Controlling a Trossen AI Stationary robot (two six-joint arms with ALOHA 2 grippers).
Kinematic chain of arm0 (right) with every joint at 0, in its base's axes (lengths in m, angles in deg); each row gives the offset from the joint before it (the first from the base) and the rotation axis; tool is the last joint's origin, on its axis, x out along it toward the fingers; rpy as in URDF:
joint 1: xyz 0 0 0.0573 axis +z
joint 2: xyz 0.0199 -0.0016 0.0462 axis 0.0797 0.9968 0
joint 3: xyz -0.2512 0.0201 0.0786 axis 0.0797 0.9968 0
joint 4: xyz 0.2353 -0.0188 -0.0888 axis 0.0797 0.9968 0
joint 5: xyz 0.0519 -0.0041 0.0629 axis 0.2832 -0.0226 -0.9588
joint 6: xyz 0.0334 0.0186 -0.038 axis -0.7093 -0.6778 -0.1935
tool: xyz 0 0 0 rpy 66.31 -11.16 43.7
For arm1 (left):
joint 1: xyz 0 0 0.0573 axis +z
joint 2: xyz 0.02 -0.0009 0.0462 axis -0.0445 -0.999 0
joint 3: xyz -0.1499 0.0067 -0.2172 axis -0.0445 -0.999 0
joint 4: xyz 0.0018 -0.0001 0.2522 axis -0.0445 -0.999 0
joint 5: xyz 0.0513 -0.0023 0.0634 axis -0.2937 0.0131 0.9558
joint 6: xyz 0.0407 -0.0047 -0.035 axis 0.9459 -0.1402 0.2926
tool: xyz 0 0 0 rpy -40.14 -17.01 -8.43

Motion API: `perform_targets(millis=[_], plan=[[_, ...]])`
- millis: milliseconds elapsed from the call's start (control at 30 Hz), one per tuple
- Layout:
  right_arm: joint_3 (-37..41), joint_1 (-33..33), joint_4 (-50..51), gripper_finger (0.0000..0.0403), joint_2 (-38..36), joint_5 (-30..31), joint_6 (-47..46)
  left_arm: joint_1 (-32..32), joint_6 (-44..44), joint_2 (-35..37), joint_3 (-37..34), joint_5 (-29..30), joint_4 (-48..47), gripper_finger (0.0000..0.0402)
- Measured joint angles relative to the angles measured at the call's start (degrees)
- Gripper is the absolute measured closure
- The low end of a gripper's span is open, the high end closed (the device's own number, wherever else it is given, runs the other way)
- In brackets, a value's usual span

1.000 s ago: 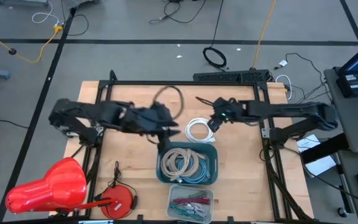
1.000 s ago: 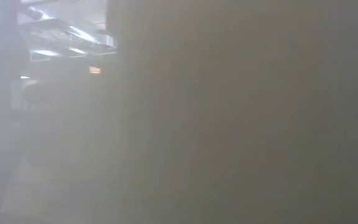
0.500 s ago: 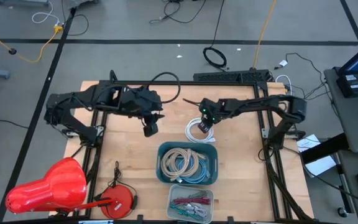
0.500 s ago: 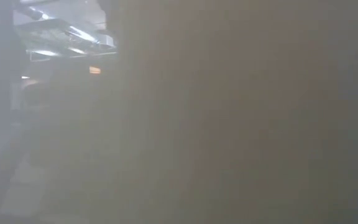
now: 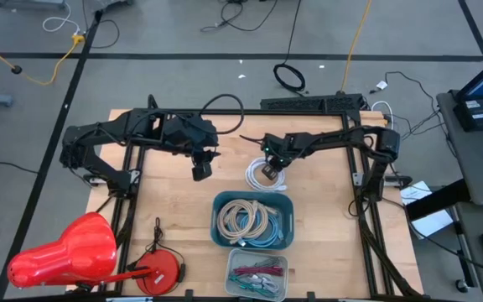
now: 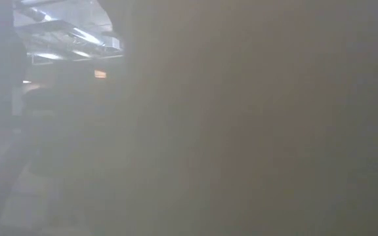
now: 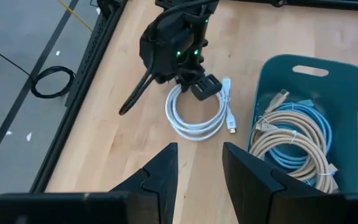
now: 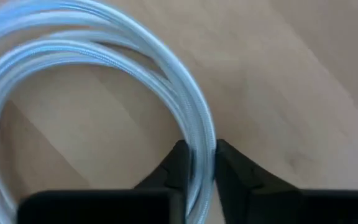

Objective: Pick & Place USB Port
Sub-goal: Put the white HDMI cable into the blue bin

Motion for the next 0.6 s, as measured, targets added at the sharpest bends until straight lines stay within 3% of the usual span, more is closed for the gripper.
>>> perform_targets(millis=[33,200,333,600], plan=[[0.00,0.00,-0.98,0.0370,0.27,-0.09,0.73,0.02,-0.11,0.00,0.00,0.03,0.00,0.0275],[0.09,0.02,-2.01,0.0370,-1.96,0.65,-1.80,0.14,-0.02,0.00,0.00,0.53,0.03,0.0275],[0.13,0.09,2.89,0.0371,-9.56,1.55,-4.30,0.35,-0.10,0.00,-0.02,1.08,0.05,0.0275],[-6.27,-0.06,8.12,0.0372,-23.62,9.66,-4.07,0.75,1.44,-0.02,-0.63,1.69,2.62,0.0275]])
